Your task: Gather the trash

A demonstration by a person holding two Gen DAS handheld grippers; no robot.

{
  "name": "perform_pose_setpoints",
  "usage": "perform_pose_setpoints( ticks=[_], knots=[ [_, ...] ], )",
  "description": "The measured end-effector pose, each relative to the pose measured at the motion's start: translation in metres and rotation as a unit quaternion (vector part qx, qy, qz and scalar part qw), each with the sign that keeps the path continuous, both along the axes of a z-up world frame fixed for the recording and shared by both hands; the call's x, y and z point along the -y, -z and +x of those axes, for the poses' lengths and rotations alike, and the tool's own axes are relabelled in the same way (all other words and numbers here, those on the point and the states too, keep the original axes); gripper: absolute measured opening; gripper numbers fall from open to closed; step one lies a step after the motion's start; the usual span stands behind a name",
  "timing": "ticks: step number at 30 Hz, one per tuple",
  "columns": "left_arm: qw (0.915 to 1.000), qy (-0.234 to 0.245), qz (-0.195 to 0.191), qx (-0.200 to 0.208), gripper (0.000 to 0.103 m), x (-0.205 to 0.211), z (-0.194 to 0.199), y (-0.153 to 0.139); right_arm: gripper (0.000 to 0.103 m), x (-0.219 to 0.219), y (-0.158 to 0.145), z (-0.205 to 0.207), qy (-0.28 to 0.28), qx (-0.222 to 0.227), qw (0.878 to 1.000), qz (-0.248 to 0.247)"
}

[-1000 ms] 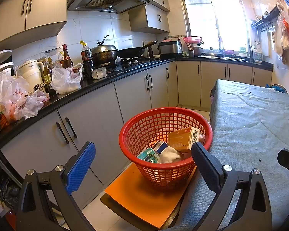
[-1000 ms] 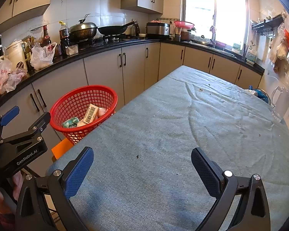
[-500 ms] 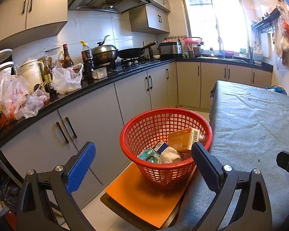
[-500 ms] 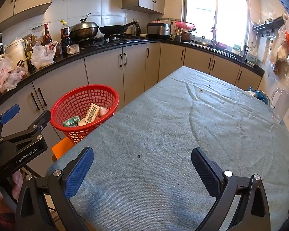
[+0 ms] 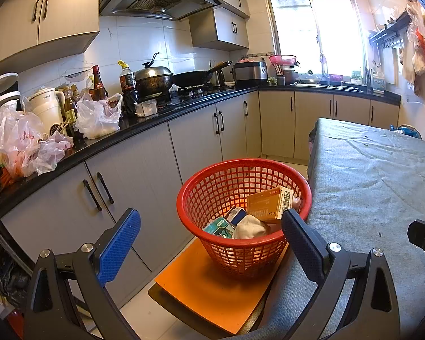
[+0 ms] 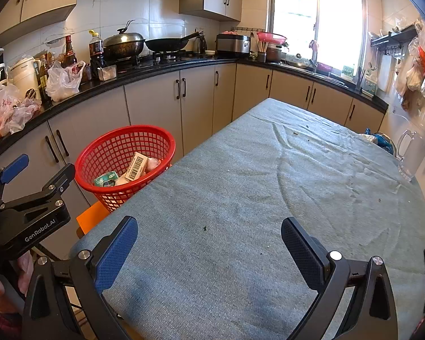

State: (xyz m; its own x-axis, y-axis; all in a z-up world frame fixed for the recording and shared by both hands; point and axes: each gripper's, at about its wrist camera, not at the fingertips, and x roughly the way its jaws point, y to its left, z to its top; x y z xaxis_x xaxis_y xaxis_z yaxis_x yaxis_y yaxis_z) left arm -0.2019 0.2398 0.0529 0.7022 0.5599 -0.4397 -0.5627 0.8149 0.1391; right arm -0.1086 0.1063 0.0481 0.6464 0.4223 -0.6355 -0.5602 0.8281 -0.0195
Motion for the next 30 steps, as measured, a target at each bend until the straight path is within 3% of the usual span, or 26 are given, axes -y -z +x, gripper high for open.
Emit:
perform_pose_setpoints(
  ticks=[18, 25, 30],
  knots=[
    [0.9997, 0.023, 0.009, -0.002, 0.099, 0.022, 0.003, -0.004, 0.103, 0.018, 0.0, -0.004, 0.014, 0.003, 1.0, 0.003],
    [0.9957, 0.092, 0.005, -0.011, 0.099, 0.071, 0.027, -0.009, 0.103, 0.066, 0.004, 0.003, 0.064, -0.006, 0.998, 0.015],
    [0.9845, 0.169, -0.026, -0.04, 0.099, 0.125, 0.059, -0.007, 0.103, 0.127, 0.012, 0.02, 0.138, -0.018, 0.99, 0.014]
  ],
)
